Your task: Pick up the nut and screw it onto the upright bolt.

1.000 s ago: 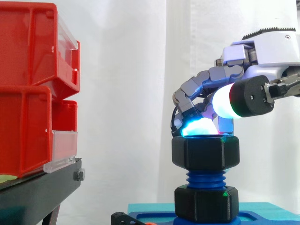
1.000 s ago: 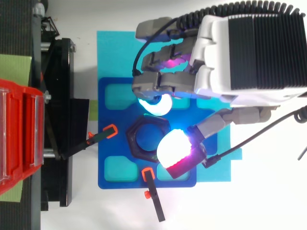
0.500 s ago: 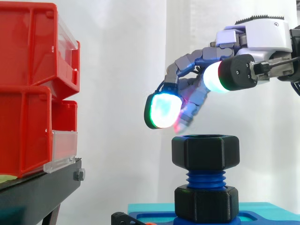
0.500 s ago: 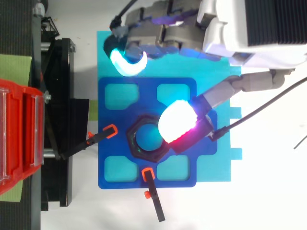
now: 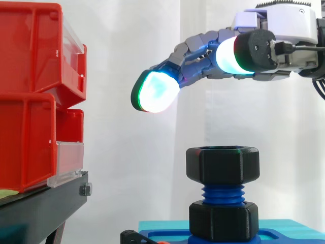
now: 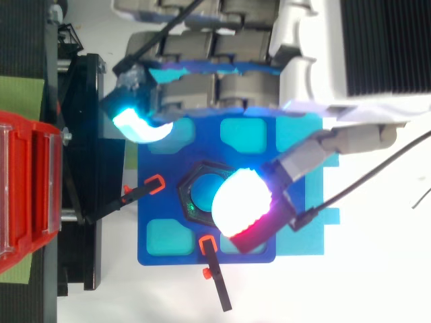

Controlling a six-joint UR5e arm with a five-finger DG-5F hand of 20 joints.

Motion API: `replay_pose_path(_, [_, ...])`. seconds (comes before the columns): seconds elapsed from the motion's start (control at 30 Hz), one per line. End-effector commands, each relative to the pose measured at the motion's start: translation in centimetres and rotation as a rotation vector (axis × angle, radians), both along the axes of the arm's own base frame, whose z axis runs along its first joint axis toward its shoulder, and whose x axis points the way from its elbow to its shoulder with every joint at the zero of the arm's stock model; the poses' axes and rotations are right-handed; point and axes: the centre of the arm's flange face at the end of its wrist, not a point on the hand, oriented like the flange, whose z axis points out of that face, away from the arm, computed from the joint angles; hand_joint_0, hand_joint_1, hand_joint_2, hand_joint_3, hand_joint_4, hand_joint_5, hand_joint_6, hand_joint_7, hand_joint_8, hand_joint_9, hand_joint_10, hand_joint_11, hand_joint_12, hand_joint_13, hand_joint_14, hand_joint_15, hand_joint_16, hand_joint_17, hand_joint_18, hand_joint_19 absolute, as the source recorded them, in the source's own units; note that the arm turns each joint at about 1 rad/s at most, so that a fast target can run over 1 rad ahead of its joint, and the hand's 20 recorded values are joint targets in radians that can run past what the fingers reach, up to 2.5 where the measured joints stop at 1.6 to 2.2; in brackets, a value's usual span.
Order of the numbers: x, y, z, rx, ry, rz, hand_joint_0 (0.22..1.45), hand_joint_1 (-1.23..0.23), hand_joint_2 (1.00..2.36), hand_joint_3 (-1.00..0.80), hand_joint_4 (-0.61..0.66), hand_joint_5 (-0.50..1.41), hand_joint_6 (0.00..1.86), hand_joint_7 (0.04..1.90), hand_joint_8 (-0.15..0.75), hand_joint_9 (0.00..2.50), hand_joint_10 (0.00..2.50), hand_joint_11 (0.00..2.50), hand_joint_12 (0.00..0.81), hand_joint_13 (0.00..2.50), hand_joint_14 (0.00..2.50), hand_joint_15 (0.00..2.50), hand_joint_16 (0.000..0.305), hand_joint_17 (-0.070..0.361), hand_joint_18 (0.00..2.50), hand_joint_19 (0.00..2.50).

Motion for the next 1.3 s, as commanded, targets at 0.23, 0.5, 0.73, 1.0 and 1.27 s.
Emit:
replay_pose_path(0.23, [0.1,3.5,-1.0,0.017,0.026,0.000,0.48,-0.20,1.00,-0.50,0.11,-0.21,0.50,0.61,0.201,0.32,0.00,0.00,0.303,0.07,0.00,0.00,0.037,0.082,0.00,0.00])
replay_pose_path(0.5, [0.1,4.6,-1.4,0.035,0.036,-0.011,0.48,-0.21,1.00,-0.50,0.13,-0.20,0.50,0.65,0.208,0.33,0.00,0.00,0.304,0.08,0.00,0.00,0.037,0.083,0.00,0.00])
replay_pose_path(0.73, [-0.4,5.1,-3.4,0.045,0.055,-0.025,0.49,-0.21,1.00,-0.50,0.15,-0.19,0.50,0.69,0.216,0.35,0.00,0.00,0.302,0.10,0.00,0.00,0.037,0.083,0.00,0.00])
replay_pose_path(1.0, [-0.4,5.3,-3.4,0.057,0.050,-0.026,0.49,-0.23,1.00,-0.50,0.18,-0.17,0.50,0.74,0.227,0.39,0.00,0.00,0.301,0.14,0.00,0.00,0.036,0.080,0.00,0.00])
replay_pose_path(1.27, [-0.6,5.2,-3.7,0.053,0.076,-0.026,0.50,-0.24,1.00,-0.50,0.19,-0.16,0.50,0.75,0.233,0.40,0.00,0.00,0.295,0.16,0.00,0.00,0.034,0.076,0.00,0.00])
